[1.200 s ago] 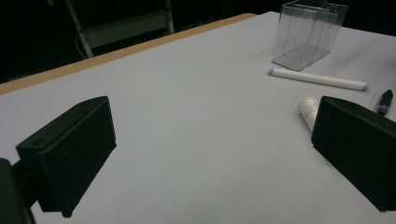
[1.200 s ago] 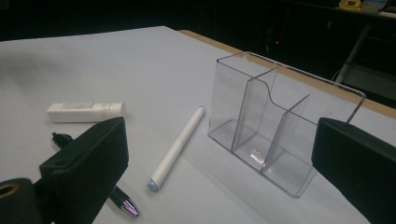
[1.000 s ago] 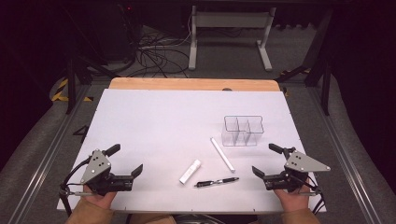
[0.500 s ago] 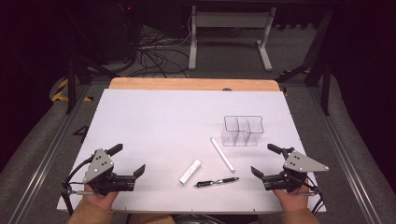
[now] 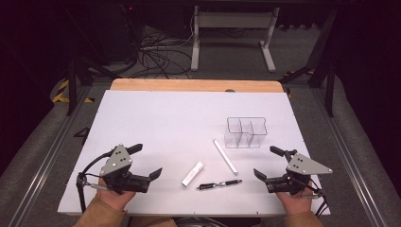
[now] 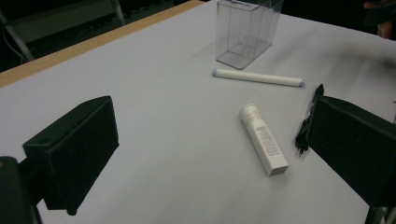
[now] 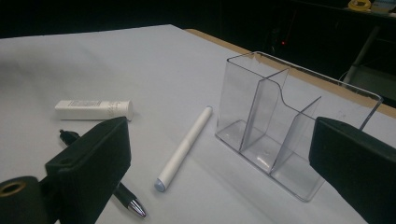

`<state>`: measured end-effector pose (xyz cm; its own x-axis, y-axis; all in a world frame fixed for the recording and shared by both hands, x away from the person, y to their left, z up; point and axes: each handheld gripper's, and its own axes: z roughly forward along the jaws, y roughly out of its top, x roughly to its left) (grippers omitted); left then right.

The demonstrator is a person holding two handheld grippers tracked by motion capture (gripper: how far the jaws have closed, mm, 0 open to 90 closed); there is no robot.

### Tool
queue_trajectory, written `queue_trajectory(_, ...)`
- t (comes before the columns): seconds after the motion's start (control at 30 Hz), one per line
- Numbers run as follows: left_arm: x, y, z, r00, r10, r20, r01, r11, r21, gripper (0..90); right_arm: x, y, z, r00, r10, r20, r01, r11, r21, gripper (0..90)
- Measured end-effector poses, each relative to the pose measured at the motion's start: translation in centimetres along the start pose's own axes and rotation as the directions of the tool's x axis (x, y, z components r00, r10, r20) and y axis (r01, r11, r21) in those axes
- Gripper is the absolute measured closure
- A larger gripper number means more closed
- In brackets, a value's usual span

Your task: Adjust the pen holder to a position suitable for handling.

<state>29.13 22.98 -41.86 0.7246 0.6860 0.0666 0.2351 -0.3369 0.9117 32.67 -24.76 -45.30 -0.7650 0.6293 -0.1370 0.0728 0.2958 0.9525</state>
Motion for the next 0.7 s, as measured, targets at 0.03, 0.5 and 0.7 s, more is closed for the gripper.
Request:
queue_trajectory(0.03,-0.5,0.6,0.7,0.9996,0.021,0.019,-0.022,0.9996,0.016,3.3,0.0,0.0,0.0,1.0,-0.001,-0.001,0.001,1.0,-0.001,6.0)
queue_trajectory(0.5,-2.6,3.5,4.5,0.9876,0.05,0.149,-0.059,0.9969,0.052,6.2,0.1,-0.1,0.1,0.9999,-0.008,-0.011,0.008,1.0,0.0,6.2)
queue_trajectory(0.7,-2.6,3.6,4.8,0.9838,0.008,0.179,-0.017,0.9987,0.049,6.3,0.1,-0.2,0.1,0.9998,-0.008,-0.018,0.008,1.0,0.002,6.2)
